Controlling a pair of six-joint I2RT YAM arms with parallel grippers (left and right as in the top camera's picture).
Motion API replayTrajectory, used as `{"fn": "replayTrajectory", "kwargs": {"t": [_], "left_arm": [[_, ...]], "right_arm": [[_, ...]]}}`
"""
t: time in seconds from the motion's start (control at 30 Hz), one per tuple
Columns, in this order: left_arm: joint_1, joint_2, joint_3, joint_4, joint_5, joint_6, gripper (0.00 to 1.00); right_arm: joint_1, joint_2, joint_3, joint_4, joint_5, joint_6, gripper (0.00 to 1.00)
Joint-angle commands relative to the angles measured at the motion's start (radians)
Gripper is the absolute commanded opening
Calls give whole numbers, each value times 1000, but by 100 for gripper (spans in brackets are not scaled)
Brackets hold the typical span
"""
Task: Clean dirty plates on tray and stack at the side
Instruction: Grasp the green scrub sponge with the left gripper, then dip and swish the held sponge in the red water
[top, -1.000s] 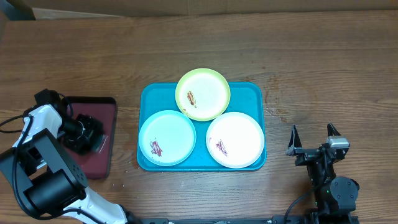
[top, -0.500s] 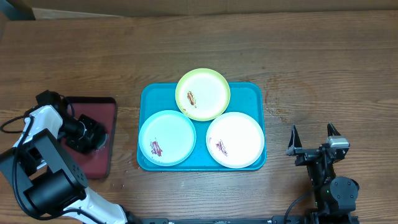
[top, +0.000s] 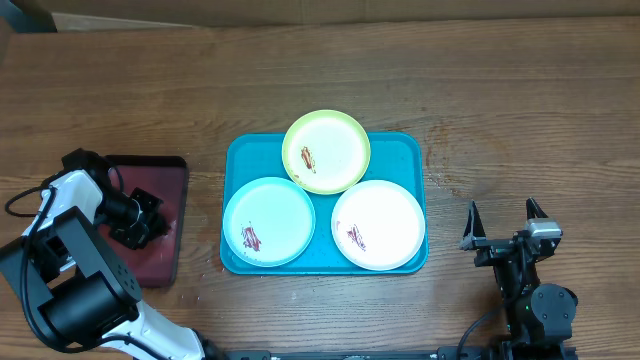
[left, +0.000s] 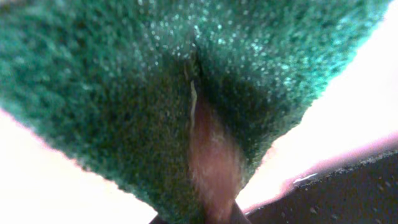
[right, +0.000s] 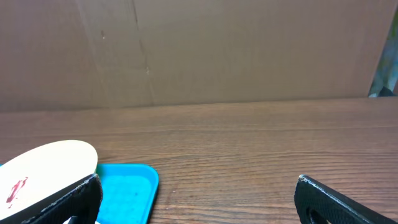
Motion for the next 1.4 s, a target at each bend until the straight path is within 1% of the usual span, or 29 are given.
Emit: {"fn": "replayTrajectory", "kwargs": {"t": [0.0,0.07,0.1,0.13,0.17,0.2,0.23,0.37,0.43,0.47,0.5,0.53,0.6,0.63,0.67,0.8,0.83,0.87,0.9,0.93,0.97,1.27,1.3,1.33,1.37], "left_arm": [[-6,26,-15,25,-11,3,4],[-6,26,-15,34,-48,3,4],[-6,26,-15,38,-69,1,10],[-6,26,-15,41,-86,0,26],[-6,26,-15,48,-102,0,52],[-6,26,-15,53,-114,0,84],[-6,26,-15,58,-132,0,100],[-6,26,-15,75,-187,0,100],[-6,26,-15,81,-190,0,100],[-6,26,-15,82,-190,0,94],[-6,26,-15,82,-190,0,79],[-6,26,-15,82,-190,0,55],[-6,26,-15,82,-189,-2,20],[-6,26,-15,81,-188,-9,8],[-6,26,-15,80,-188,-14,4],[-6,26,-15,82,-188,-19,4],[-6,26,-15,83,-188,-19,6],[-6,26,-15,84,-188,-19,15],[-6,26,-15,87,-188,-19,37],[-6,26,-15,90,-188,-19,73],[-6,26,-15,94,-188,-19,100],[-6,26,-15,156,-225,-19,100],[-6,26,-15,160,-227,-18,97],[-6,26,-15,164,-230,-19,91],[-6,26,-15,167,-235,-19,80]], "right_arm": [[-6,-8,-10,5,2,4,100],[-6,-8,-10,5,2,4,100],[-6,-8,-10,5,2,4,100],[-6,-8,-10,5,2,4,100],[-6,-8,-10,5,2,4,100],[-6,-8,-10,5,2,4,100],[-6,-8,-10,5,2,4,100],[-6,-8,-10,5,2,4,100],[-6,-8,-10,5,2,4,100],[-6,-8,-10,5,2,4,100],[-6,-8,-10,5,2,4,100],[-6,-8,-10,5,2,4,100],[-6,-8,-10,5,2,4,100],[-6,-8,-10,5,2,4,100],[-6,-8,-10,5,2,4,100],[-6,-8,-10,5,2,4,100],[-6,-8,-10,5,2,4,100],[-6,-8,-10,5,2,4,100],[-6,-8,-10,5,2,4,100],[-6,-8,-10,5,2,4,100],[-6,-8,-10,5,2,4,100],[-6,-8,-10,5,2,4,100],[-6,-8,-10,5,2,4,100],[-6,-8,-10,5,2,4,100],[-6,-8,-10,5,2,4,100]]}}
